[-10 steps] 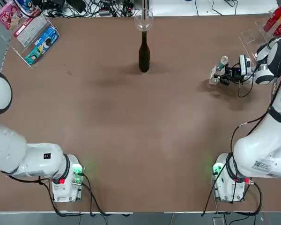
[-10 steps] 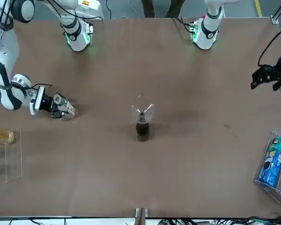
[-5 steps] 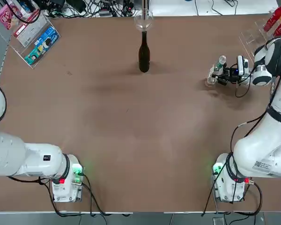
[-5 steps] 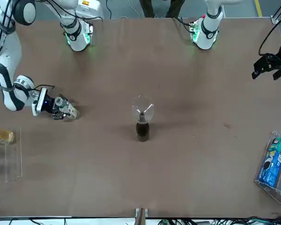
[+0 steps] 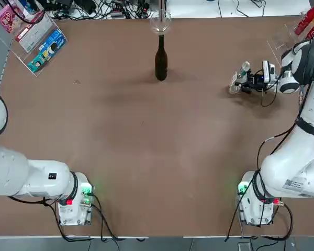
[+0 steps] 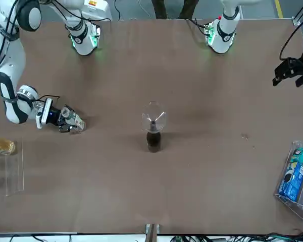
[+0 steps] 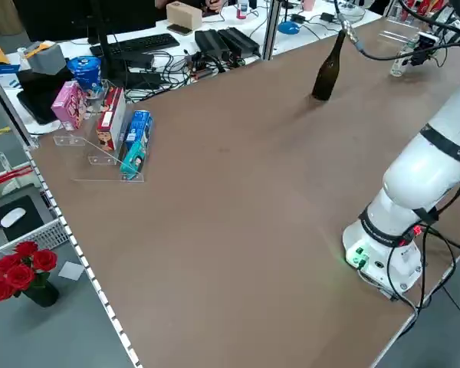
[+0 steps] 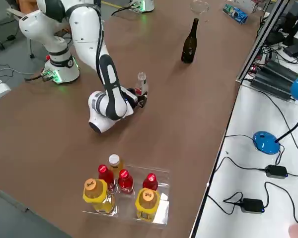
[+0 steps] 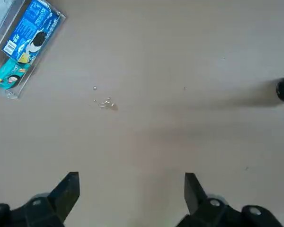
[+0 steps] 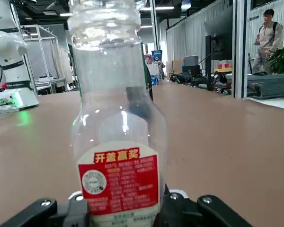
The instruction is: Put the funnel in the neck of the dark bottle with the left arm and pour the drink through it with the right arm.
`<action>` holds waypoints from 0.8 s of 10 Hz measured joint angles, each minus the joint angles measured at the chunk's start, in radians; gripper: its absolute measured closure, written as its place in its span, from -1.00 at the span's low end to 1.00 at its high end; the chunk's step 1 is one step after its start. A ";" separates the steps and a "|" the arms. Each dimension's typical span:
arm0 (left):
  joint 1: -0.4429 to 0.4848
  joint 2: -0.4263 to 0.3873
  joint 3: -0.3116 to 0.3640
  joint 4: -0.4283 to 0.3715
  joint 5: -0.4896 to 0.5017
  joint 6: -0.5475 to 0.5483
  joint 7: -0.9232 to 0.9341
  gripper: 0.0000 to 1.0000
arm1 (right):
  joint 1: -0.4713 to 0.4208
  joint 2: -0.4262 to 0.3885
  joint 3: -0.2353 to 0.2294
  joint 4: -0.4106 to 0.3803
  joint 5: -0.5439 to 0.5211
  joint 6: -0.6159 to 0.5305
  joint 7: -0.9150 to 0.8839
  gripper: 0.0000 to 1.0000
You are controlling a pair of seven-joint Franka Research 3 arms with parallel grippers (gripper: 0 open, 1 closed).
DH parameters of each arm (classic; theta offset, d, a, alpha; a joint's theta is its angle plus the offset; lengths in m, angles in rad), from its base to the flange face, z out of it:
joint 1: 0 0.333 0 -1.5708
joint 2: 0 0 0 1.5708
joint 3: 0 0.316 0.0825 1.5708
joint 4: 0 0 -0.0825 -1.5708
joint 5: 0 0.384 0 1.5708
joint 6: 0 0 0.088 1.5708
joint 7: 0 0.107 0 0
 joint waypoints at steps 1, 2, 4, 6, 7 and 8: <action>0.000 0.024 0.000 0.026 0.000 0.003 -0.002 -0.96 | 0.001 0.006 0.002 0.007 0.002 0.000 -0.001 0.13; 0.000 0.050 0.000 0.060 0.000 0.004 -0.008 -0.96 | 0.001 0.008 0.003 0.013 0.003 0.000 -0.001 0.12; -0.001 0.072 0.000 0.089 0.000 0.004 -0.028 -0.96 | 0.002 0.010 0.003 0.017 0.004 0.000 -0.001 0.07; -0.001 0.074 0.000 0.092 0.000 0.003 -0.029 -0.96 | 0.002 0.011 0.003 0.018 0.005 -0.001 -0.001 -0.15; -0.001 0.074 0.000 0.092 0.000 0.003 -0.029 -0.96 | 0.002 0.011 0.003 0.018 0.005 -0.002 -0.001 -0.29; -0.001 0.074 0.000 0.092 0.000 0.003 -0.029 -0.96 | 0.002 0.011 0.003 0.018 0.005 -0.003 -0.001 -0.37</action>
